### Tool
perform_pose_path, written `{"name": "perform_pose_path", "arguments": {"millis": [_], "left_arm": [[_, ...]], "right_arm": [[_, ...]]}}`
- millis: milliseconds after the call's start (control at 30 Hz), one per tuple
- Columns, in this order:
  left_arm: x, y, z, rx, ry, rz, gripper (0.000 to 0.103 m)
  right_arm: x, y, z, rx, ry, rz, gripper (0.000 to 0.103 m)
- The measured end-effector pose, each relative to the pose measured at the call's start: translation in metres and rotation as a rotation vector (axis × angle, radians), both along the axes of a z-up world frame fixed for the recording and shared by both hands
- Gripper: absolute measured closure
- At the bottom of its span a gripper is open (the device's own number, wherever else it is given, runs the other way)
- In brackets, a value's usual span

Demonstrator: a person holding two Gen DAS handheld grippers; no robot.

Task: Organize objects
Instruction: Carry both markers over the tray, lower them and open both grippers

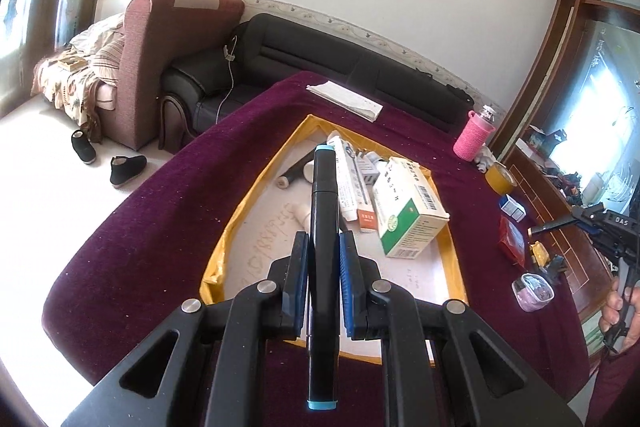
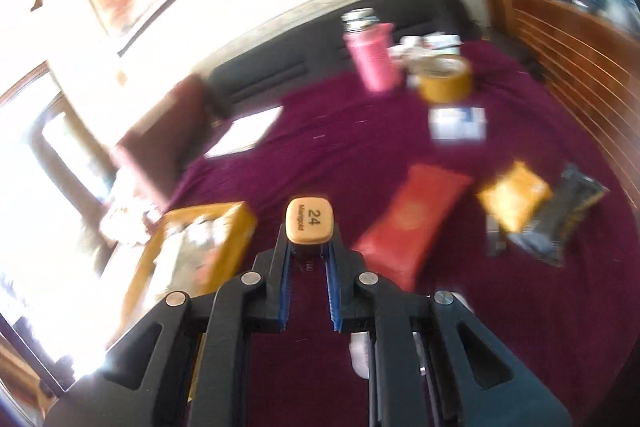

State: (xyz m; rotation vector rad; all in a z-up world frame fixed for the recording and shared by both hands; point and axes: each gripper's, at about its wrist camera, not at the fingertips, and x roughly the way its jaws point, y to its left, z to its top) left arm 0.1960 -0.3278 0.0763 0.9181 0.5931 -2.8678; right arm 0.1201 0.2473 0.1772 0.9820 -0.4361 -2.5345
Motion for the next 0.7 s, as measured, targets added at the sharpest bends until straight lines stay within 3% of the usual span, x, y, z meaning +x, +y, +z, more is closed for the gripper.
{"name": "perform_pose_path", "arguments": {"millis": [167,400,633,700], "left_arm": [[-0.013,-0.004,-0.011,-0.053,-0.056,-0.005,0.091],[-0.041,0.002,-0.025,-0.132,-0.155,-0.042,0.091],[-0.057,0.001,-0.034,-0.154,-0.198,-0.043,0.091],[-0.059,-0.001,-0.037,-0.127,-0.198,-0.044,0.091]], "right_arm": [[0.011,-0.065,0.000,-0.017,-0.029,0.227,0.090],[0.022,-0.162,-0.030,0.008,-0.148,0.503,0.090],[0.005,-0.238,-0.069,0.122,-0.218,0.609,0.090],[-0.004,-0.252,-0.076,0.143,-0.231,0.612,0.090]]}}
